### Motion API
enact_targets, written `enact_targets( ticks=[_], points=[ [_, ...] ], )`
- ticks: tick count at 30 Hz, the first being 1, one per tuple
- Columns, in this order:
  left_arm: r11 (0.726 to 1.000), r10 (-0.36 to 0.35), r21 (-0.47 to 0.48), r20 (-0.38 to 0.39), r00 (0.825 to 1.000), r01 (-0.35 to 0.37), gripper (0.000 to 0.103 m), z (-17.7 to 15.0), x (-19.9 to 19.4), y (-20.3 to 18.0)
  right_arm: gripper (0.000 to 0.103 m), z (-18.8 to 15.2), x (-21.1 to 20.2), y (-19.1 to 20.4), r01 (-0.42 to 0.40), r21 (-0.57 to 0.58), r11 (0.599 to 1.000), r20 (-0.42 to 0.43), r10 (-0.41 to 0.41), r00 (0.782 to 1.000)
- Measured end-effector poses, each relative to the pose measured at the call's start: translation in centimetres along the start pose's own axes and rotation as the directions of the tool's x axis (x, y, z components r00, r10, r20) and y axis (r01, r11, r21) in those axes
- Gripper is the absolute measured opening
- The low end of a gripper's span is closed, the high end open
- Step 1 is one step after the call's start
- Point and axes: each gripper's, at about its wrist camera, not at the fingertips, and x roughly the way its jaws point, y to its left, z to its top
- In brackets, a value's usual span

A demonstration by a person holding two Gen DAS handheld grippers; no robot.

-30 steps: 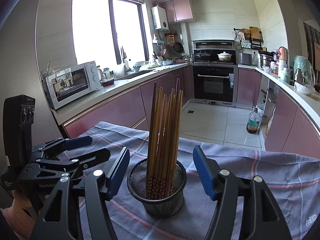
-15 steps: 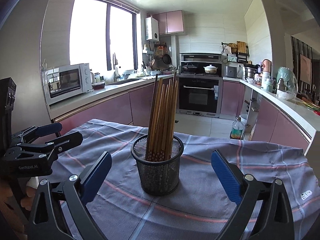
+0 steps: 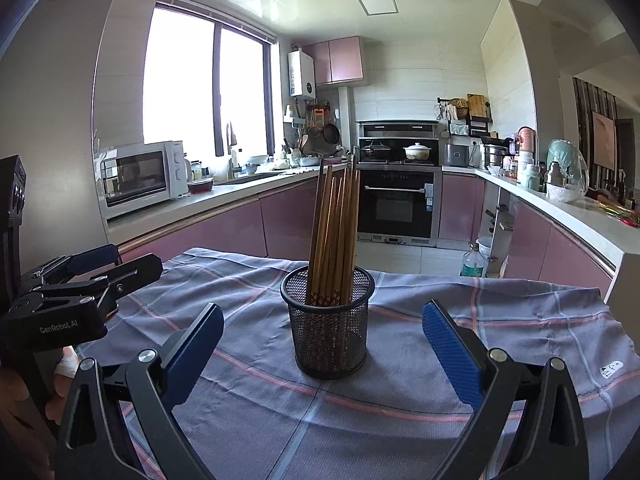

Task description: Organize utensils

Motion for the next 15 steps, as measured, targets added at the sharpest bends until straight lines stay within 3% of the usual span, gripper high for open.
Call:
enact_targets(
  ticks=[15],
  points=[
    [1.0,0.018,0.017,0.027,0.999,-0.018,0.098,-0.3,-1.3,-0.9,0.096,-0.1,-1.1,0.5,0.01,-0.006,1.0,0.038,-0.01,0.999]
  ],
)
